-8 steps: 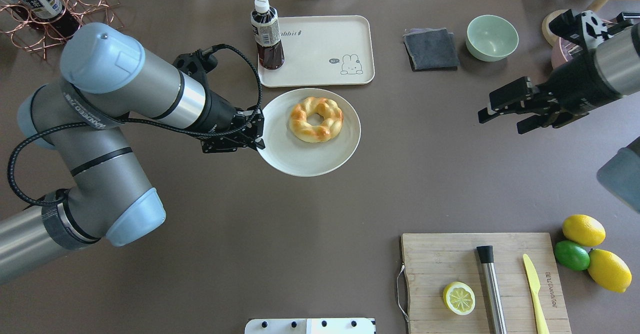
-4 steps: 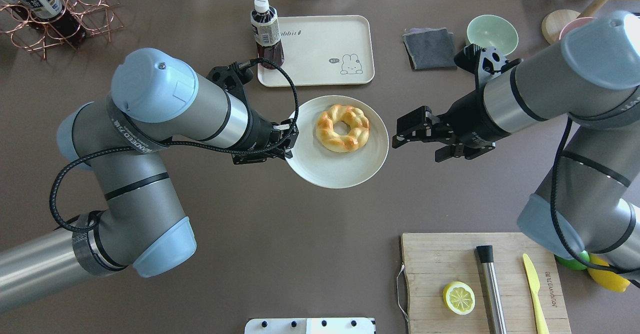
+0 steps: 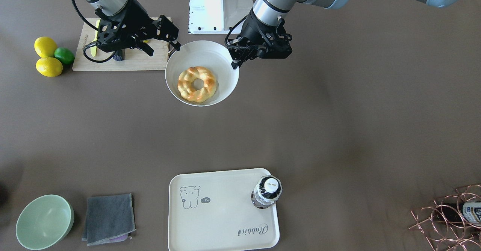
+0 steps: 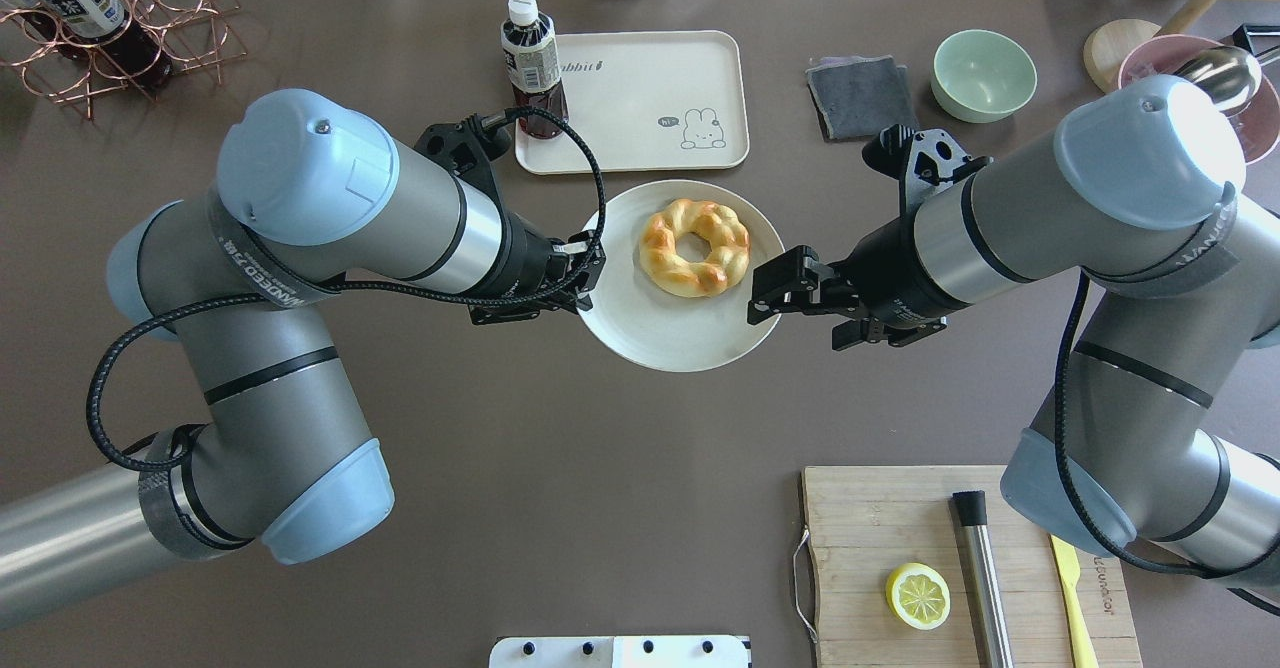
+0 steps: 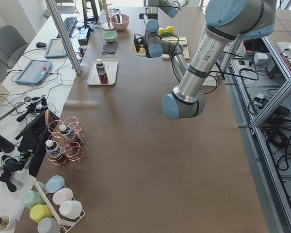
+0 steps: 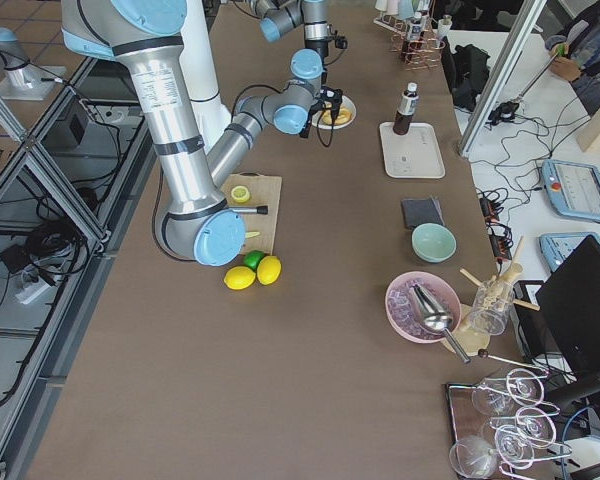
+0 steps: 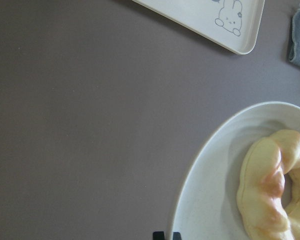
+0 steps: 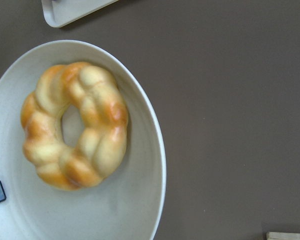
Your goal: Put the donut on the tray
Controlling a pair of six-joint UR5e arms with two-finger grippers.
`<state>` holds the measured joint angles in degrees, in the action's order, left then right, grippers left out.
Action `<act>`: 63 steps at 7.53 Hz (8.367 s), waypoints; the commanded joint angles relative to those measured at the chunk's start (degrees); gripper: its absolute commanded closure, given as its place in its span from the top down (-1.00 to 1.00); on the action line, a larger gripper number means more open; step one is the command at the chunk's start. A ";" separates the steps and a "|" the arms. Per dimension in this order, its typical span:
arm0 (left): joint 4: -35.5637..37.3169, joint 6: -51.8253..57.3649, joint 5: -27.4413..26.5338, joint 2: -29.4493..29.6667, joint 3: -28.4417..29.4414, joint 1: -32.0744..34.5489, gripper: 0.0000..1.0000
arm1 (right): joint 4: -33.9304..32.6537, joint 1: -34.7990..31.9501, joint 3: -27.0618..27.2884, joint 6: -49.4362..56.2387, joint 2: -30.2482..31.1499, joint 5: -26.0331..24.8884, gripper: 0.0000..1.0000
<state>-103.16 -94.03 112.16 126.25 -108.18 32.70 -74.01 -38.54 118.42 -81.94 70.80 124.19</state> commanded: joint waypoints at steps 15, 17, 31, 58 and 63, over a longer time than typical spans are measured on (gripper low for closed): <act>1.73 1.20 10.17 -7.23 -2.91 12.70 0.94 | -0.78 -3.98 -8.08 -1.73 -3.01 0.26 -1.00; 1.73 3.39 10.27 -10.57 -4.58 13.70 0.94 | -0.70 -7.33 -20.43 -11.53 -10.54 0.61 -1.00; 1.64 17.19 10.10 -26.22 -10.38 22.31 0.94 | 20.83 -5.85 -68.93 -49.00 -36.70 -12.73 -1.00; 13.95 106.33 23.72 -45.65 4.12 58.62 0.95 | -23.20 -55.59 -13.30 90.02 30.98 10.63 1.00; 13.77 106.24 23.45 -44.25 4.73 58.53 0.95 | -23.29 -56.56 -13.39 89.94 30.80 10.90 1.00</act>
<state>-89.36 12.34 135.71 81.42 -103.41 91.29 -97.27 -94.75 105.12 8.01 101.68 135.02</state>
